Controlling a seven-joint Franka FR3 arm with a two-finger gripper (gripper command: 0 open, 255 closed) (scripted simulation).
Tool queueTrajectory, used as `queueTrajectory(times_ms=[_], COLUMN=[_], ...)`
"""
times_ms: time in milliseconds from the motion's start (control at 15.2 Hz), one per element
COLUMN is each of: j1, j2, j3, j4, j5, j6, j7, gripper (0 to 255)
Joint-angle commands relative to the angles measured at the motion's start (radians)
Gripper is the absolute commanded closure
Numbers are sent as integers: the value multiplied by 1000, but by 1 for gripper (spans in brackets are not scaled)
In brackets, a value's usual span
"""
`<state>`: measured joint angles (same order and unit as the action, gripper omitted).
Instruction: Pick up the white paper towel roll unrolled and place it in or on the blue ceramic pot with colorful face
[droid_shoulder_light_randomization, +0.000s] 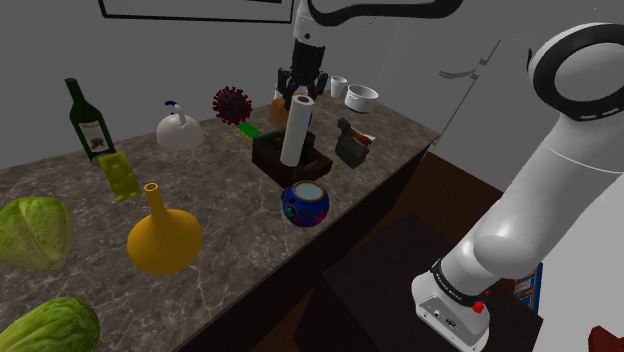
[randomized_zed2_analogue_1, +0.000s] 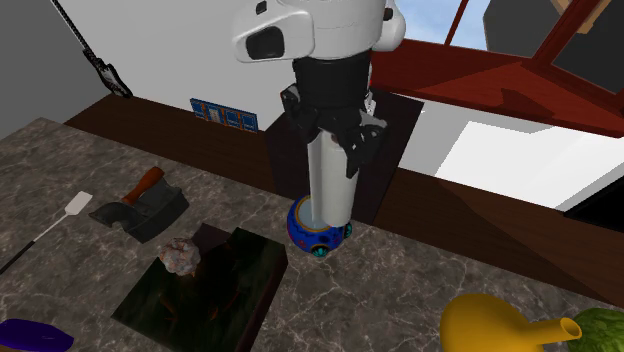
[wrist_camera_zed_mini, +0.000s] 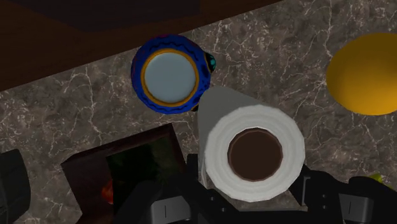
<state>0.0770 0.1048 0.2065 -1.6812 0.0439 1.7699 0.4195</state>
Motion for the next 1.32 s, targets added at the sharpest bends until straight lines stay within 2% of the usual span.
queueTrajectory(times_ms=[0,396,1254], j1=[-19,-59,-57], j2=[-67,-238,-230], j3=[-12,-58,-55], j4=[-60,-185,-351], j5=[14,39,42], j6=[-8,-57,116], j7=[-34,-122,-132], gripper=[255,255,255])
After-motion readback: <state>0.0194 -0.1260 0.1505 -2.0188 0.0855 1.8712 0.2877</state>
